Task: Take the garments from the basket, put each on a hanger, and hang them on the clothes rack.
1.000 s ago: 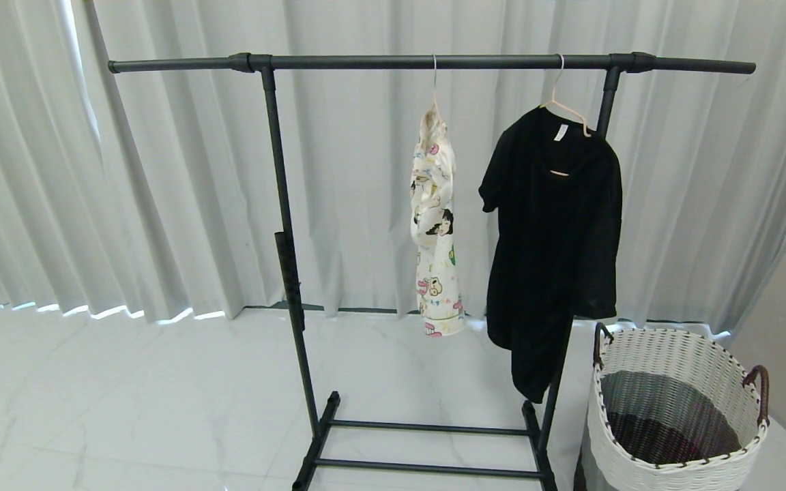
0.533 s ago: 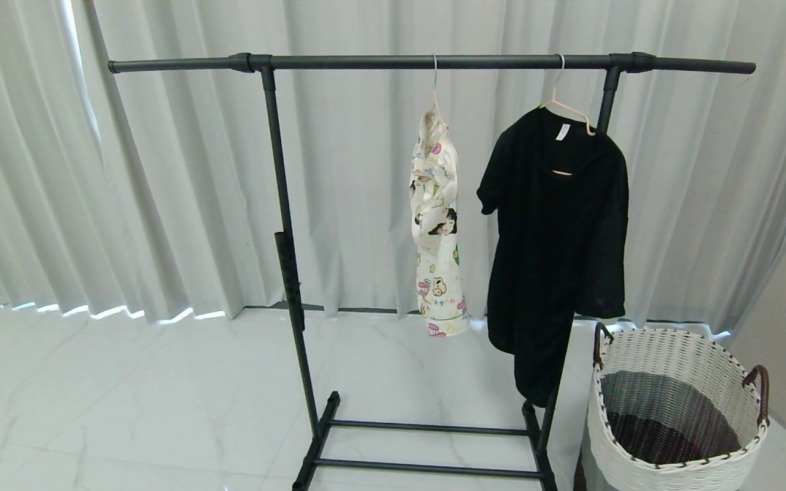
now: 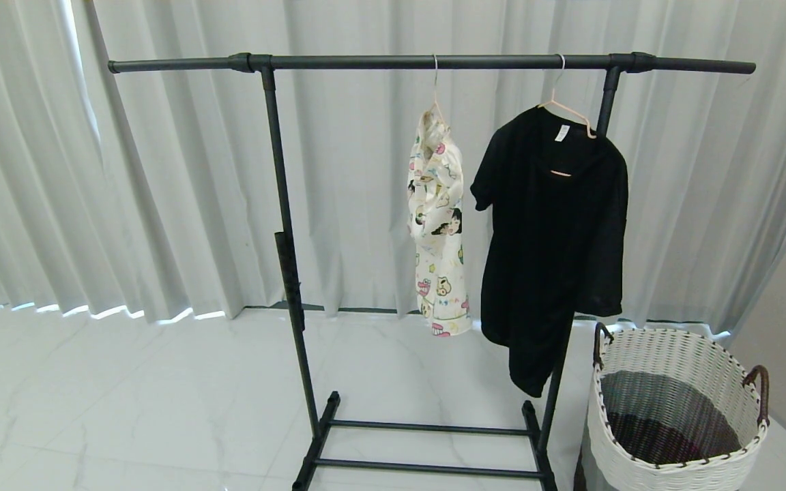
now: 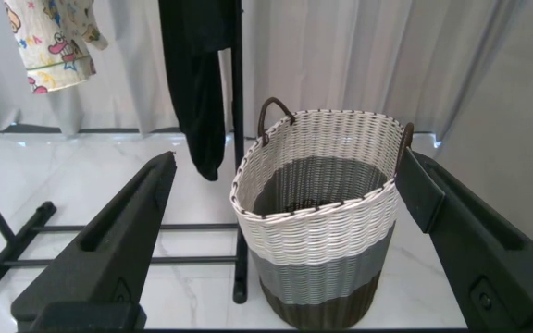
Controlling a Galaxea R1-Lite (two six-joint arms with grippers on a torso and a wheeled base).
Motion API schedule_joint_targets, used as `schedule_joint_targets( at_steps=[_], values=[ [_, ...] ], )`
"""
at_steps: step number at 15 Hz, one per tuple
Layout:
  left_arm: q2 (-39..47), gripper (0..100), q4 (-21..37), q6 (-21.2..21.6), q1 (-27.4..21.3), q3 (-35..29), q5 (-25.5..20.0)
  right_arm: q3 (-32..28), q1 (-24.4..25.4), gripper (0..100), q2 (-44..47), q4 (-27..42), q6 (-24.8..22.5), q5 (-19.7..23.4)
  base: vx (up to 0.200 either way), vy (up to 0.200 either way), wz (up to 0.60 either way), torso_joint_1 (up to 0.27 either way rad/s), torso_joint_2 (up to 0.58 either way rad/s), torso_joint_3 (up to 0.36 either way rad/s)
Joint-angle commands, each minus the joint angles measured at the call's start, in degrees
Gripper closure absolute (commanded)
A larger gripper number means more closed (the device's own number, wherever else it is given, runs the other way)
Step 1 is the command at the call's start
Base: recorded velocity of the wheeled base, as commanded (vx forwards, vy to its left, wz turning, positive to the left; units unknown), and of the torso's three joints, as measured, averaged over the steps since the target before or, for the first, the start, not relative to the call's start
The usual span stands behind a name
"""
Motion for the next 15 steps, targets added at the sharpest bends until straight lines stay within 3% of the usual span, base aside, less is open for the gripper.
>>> schedule_joint_targets(
  at_steps=[1,15],
  values=[
    [-0.02,0,-0.01,0.02,-0.05,-0.01,-0.02,0.0,0.02,0,-0.02,0.0,0.02,0.01,0.0,0.0,0.0,0.0,0.0,0.0],
    [-0.02,0,-0.01,0.02,0.04,0.07,-0.02,0.0,0.02,0,-0.02,0.0,0.02,0.01,0.0,0.0,0.0,0.0,0.0,0.0]
  ],
)
